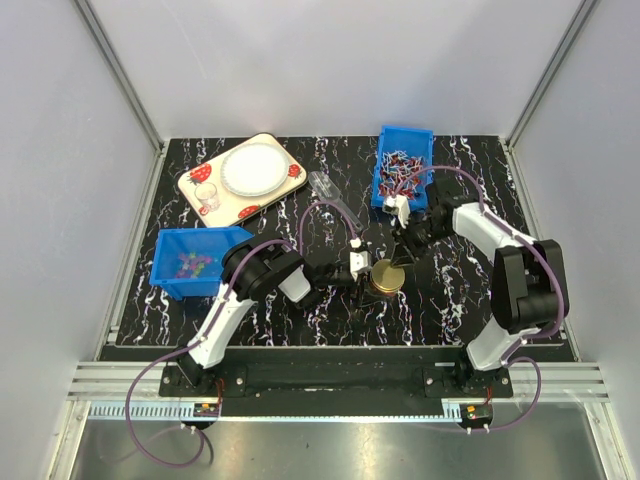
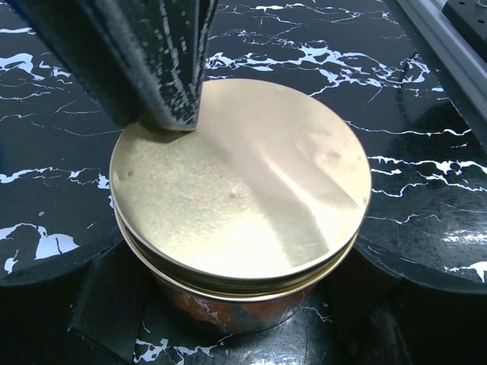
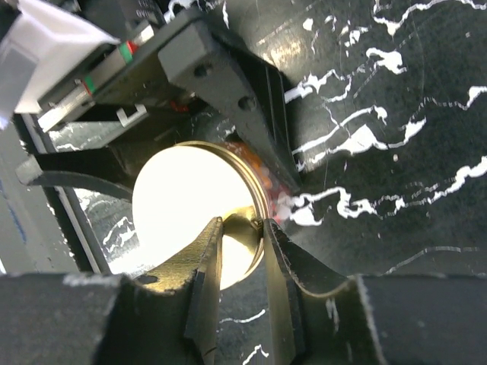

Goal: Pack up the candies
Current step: Screw the bottle lid onto the packing bottle.

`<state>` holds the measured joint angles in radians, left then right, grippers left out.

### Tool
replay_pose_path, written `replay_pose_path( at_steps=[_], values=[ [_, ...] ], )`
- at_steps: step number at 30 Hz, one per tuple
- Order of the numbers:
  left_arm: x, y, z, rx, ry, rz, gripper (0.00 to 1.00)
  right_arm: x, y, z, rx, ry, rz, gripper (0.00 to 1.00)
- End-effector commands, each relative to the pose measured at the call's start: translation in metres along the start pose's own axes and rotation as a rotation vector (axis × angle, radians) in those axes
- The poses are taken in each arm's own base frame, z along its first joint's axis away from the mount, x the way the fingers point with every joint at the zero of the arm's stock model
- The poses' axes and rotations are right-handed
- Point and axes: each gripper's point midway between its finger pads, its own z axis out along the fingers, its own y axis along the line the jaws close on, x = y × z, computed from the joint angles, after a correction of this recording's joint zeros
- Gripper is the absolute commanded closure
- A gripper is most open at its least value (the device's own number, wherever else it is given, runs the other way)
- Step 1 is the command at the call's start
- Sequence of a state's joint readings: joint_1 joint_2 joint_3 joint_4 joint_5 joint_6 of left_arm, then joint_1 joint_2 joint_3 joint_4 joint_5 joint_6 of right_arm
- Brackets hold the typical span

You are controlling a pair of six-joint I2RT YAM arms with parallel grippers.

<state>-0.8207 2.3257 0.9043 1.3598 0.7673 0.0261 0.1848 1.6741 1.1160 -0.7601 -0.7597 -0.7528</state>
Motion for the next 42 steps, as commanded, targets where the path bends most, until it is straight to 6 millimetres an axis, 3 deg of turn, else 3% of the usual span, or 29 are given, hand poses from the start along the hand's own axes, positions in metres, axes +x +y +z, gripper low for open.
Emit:
replay_pose_path(
  at_steps=[1,13,19,22,26,29,31,33,42],
  values=[
    [0.002,0.012,-0.001,-0.039,-0.015,0.004,0.3,0.019,0.012,-0.009,0.015,0.062,0.015,0.68],
    [0.002,0.018,-0.001,-0.047,-0.015,-0.01,0.32,0.044,0.035,-0.02,-0.011,0.104,0.045,0.68],
    [0.002,0.018,-0.001,-0.045,-0.015,-0.01,0.32,0.046,0.047,-0.026,-0.037,0.101,0.05,0.68],
    [0.002,0.017,0.0,-0.041,-0.016,-0.009,0.32,0.036,0.044,-0.032,-0.013,0.084,0.025,0.67],
    [0.003,0.016,-0.001,-0.036,-0.015,-0.01,0.32,0.004,0.033,-0.045,0.042,0.028,-0.025,0.66],
    [0.003,0.016,-0.001,-0.034,-0.015,-0.01,0.32,-0.033,0.02,-0.057,0.087,-0.043,-0.066,0.65],
    [0.003,0.015,-0.001,-0.033,-0.014,-0.011,0.32,-0.045,0.012,-0.054,0.087,-0.067,-0.069,0.64],
    [0.003,0.016,-0.001,-0.033,-0.015,-0.01,0.32,-0.058,0.005,-0.047,0.079,-0.077,-0.092,0.61],
    [0.003,0.016,0.0,-0.031,-0.015,-0.01,0.33,-0.067,0.006,0.005,-0.039,-0.026,-0.123,0.61]
  ],
)
